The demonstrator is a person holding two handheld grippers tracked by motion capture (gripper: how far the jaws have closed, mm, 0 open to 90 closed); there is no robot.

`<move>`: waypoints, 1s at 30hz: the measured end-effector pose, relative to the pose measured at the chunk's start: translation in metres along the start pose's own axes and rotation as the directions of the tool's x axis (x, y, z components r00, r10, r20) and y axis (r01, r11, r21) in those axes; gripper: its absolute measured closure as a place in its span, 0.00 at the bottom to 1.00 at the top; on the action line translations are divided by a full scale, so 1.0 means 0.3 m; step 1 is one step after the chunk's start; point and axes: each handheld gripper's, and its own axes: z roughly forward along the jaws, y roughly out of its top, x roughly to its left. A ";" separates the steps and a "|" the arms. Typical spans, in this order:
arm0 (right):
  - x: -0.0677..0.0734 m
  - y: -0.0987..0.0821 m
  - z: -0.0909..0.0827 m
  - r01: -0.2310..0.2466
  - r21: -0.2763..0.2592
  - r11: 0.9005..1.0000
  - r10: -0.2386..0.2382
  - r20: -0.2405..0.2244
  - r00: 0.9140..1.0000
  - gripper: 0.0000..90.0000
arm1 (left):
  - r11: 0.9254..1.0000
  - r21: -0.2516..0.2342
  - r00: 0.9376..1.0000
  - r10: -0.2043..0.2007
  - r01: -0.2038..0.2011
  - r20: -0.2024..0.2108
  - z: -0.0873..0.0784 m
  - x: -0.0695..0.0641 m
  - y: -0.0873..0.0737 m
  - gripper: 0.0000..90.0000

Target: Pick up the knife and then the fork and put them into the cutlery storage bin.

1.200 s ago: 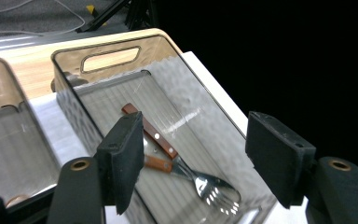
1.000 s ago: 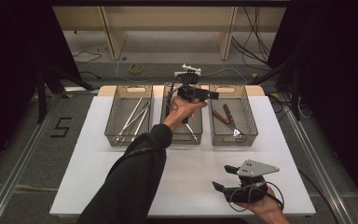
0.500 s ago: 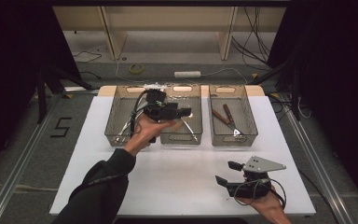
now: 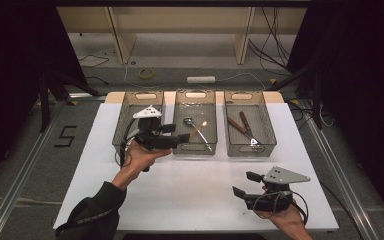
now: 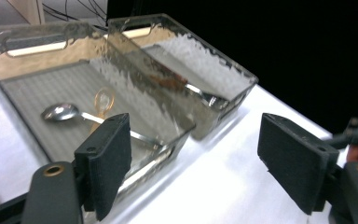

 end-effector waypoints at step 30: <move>0.022 -0.002 -0.001 0.005 0.002 1.000 -0.005 0.003 1.000 0.31 | 0.994 -0.064 0.990 0.085 -0.092 -0.108 -0.217 -0.067 -0.311 0.24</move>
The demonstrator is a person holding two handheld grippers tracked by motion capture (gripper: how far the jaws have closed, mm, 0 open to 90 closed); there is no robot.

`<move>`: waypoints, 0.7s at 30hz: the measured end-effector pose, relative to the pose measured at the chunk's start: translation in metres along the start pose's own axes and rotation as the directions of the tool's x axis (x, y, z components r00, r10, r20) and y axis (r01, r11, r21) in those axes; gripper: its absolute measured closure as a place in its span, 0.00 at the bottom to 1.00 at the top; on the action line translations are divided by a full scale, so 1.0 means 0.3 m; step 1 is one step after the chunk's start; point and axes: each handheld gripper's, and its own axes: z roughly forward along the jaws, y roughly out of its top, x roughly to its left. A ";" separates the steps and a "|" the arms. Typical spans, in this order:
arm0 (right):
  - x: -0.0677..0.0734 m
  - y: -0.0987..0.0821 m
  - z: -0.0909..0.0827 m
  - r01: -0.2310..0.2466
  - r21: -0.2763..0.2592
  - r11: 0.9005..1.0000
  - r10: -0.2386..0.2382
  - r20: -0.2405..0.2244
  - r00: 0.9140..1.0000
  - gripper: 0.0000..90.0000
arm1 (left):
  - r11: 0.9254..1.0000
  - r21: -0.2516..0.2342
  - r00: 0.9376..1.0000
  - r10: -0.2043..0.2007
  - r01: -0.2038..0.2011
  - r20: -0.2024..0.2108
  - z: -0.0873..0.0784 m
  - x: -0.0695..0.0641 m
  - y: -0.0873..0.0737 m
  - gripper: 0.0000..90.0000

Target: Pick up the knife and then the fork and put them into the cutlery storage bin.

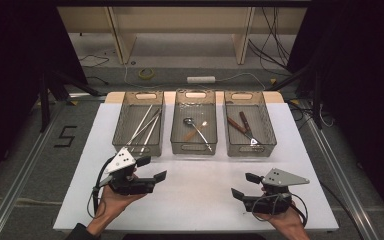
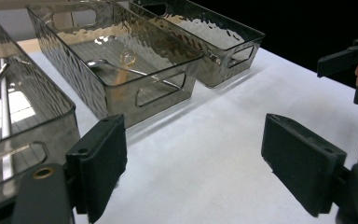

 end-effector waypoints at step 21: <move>0.002 -0.001 0.001 -0.005 -0.014 1.000 0.006 0.005 1.000 0.31 | 1.000 -0.008 1.000 -0.010 0.010 -0.001 -0.019 -0.008 -0.022 0.23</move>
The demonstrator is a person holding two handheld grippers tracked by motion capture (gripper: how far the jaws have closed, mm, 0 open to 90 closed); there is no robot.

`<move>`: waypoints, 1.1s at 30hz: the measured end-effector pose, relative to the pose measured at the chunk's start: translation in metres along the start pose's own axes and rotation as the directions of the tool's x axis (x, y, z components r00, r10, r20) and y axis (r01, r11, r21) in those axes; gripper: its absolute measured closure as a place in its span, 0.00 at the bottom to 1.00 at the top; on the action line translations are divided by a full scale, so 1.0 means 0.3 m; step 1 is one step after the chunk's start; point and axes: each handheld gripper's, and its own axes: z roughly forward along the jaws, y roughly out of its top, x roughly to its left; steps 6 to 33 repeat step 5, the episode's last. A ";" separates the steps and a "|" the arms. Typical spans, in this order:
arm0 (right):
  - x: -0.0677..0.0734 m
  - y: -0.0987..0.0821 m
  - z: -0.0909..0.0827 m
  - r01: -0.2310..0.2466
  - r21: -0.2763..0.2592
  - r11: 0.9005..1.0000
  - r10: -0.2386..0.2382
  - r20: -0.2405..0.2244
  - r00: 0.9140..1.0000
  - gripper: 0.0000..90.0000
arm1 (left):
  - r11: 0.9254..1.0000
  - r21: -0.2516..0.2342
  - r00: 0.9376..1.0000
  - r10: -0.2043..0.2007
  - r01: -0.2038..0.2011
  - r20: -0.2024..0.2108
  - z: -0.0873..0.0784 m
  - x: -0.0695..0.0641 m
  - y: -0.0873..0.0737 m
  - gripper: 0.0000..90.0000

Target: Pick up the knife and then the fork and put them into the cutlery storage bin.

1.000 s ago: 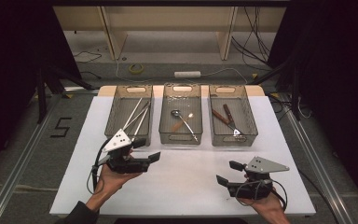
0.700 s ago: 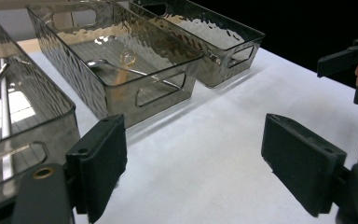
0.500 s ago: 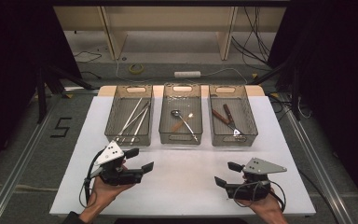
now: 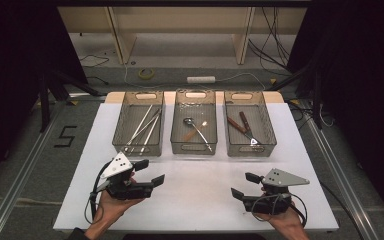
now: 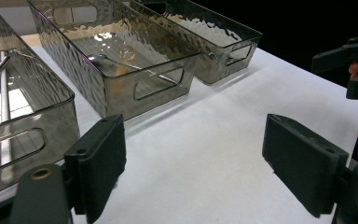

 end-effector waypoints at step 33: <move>-0.002 0.000 -0.001 0.000 -0.004 1.000 0.000 0.000 1.000 0.31 | 1.000 -0.006 1.000 -0.002 0.002 -0.002 -0.002 0.003 0.001 0.23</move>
